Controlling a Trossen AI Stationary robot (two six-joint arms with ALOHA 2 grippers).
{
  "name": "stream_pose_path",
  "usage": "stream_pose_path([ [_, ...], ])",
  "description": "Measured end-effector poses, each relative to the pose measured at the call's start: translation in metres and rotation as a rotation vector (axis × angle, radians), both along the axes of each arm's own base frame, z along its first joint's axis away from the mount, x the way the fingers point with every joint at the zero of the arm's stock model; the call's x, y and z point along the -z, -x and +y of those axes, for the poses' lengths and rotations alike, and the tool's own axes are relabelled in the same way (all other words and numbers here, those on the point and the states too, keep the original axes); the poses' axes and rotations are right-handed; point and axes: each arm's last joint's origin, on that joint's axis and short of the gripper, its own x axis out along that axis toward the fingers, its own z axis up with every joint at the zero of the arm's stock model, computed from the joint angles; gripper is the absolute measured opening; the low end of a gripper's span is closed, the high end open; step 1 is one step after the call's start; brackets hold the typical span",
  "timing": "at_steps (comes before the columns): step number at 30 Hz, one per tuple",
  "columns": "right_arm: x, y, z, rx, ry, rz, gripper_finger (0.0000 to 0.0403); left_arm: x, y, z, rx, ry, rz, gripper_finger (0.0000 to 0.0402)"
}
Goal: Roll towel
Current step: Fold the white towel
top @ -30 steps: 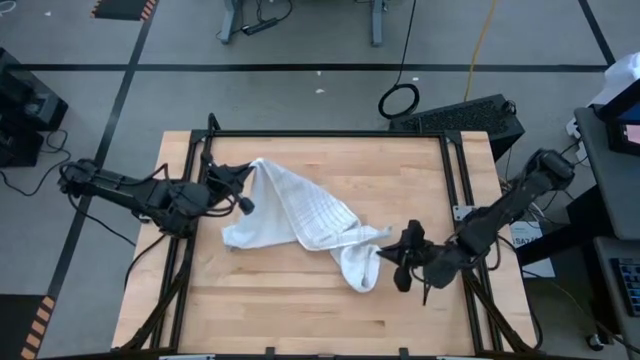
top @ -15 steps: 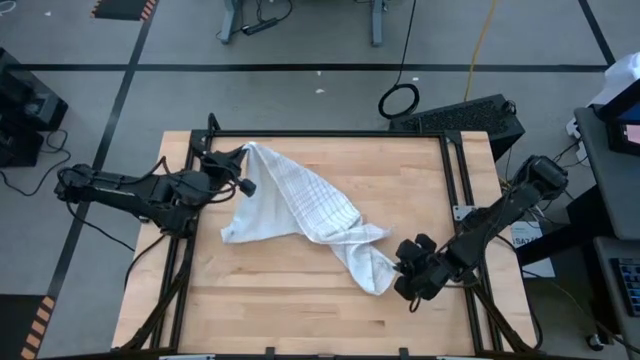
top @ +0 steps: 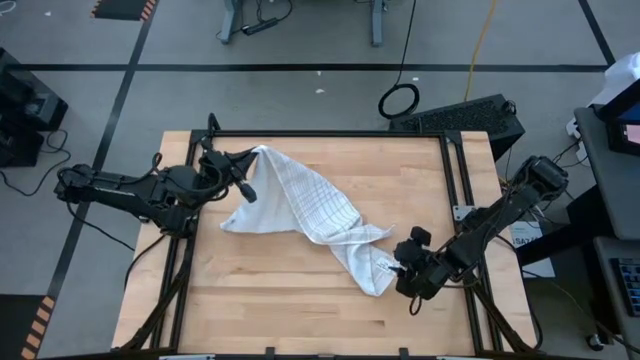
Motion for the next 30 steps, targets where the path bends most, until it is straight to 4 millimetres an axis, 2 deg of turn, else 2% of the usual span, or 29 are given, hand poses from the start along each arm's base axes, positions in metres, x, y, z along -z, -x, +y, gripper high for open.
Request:
stream_pose_path([
  [6, 0.007, -0.018, -0.025, -0.048, 0.263, 0.064, 0.0246, 0.0, 0.0, 0.0, 0.001, 0.002, -0.004, 0.0006],
  [10, 0.018, -0.03, -0.044, -0.107, 0.302, 0.197, 0.023, 0.0, 0.0, -0.001, 0.005, 0.002, -0.004, 0.0006],
  [14, 0.028, -0.039, -0.06, -0.129, 0.342, 0.292, 0.0167, 0.0, -0.001, -0.001, 0.037, 0.002, -0.004, 0.0006],
  [16, 0.03, -0.042, -0.067, -0.131, 0.356, 0.317, 0.0112, 0.0, -0.001, -0.001, 0.044, 0.002, -0.005, 0.0006],
  [18, 0.023, -0.046, -0.071, -0.119, 0.356, 0.322, 0.0047, 0.0, -0.001, -0.001, 0.045, 0.002, -0.005, 0.0006],
  [20, 0.003, -0.051, -0.071, -0.091, 0.364, 0.294, 0.0014, 0.0, -0.001, -0.002, 0.05, 0.0, -0.004, 0.0006],
  [22, -0.027, -0.055, -0.071, -0.02, 0.415, 0.237, 0.0015, -0.002, -0.002, -0.002, 0.087, -0.01, -0.009, 0.0006],
  [26, -0.107, -0.053, -0.068, 0.078, 0.558, 0.088, 0.0004, -0.011, -0.002, -0.005, 0.177, -0.06, -0.069, 0.0006],
  [30, -0.182, -0.038, -0.07, 0.198, 0.636, -0.055, 0.0003, -0.02, 0.002, -0.004, 0.179, -0.091, -0.141, 0.0006],
])
